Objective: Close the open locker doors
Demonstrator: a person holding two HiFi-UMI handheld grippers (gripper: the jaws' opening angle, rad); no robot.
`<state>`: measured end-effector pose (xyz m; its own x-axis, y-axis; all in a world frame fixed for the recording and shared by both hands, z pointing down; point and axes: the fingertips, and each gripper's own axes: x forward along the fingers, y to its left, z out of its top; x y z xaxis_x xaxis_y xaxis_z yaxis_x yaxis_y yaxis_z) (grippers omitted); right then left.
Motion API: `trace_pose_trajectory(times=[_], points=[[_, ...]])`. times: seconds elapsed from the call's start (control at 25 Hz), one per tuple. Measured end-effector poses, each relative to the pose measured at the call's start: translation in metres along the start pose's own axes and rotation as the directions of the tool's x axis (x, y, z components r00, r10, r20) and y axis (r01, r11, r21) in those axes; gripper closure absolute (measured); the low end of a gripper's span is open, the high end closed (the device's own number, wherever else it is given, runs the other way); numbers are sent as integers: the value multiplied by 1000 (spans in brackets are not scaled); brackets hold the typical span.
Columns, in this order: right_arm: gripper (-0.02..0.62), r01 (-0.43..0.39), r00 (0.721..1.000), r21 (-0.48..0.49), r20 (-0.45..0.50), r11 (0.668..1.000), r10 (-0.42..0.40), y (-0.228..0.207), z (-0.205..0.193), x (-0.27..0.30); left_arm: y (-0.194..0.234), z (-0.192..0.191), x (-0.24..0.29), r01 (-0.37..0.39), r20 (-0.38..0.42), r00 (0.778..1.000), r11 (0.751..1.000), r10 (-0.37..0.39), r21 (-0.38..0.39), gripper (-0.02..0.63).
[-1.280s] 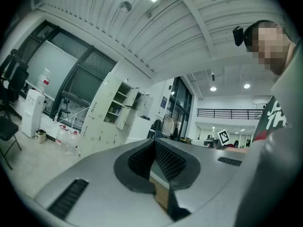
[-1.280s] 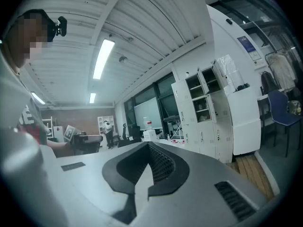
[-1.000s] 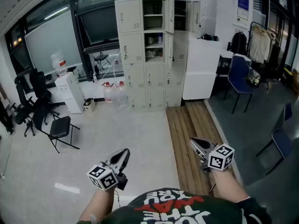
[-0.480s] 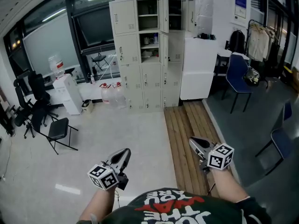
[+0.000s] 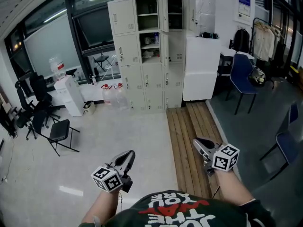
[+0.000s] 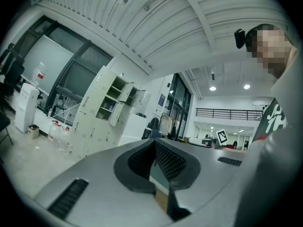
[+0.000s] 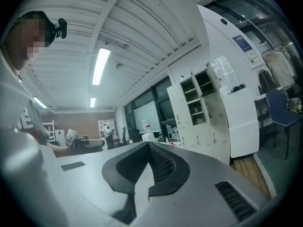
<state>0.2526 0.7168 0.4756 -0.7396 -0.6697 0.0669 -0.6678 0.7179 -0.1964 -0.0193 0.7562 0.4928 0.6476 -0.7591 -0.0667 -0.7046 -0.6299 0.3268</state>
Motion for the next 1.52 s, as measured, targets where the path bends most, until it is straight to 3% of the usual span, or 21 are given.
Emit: trace_pose_trajectory(times=[0.24, 0.48, 0.72, 1.16, 1.52], points=[[561, -1, 1000, 2, -15, 1000, 1, -20, -8, 13, 17, -8, 18, -2, -10, 1000, 1000, 2, -11, 598], [561, 17, 999, 4, -38, 1000, -17, -45, -11, 65, 73, -11, 42, 15, -16, 1000, 999, -16, -45, 598], [560, 48, 997, -23, -55, 999, -49, -76, -7, 167, 185, 4, 82, 54, -2, 999, 997, -54, -62, 598], [560, 71, 997, -27, -1, 997, -71, -128, 55, 406, 414, 100, 163, 106, -21, 994, 993, -107, -45, 598], [560, 62, 998, -14, -14, 998, -62, -177, 71, 504, 510, 124, 200, 73, -18, 997, 995, -75, -67, 598]])
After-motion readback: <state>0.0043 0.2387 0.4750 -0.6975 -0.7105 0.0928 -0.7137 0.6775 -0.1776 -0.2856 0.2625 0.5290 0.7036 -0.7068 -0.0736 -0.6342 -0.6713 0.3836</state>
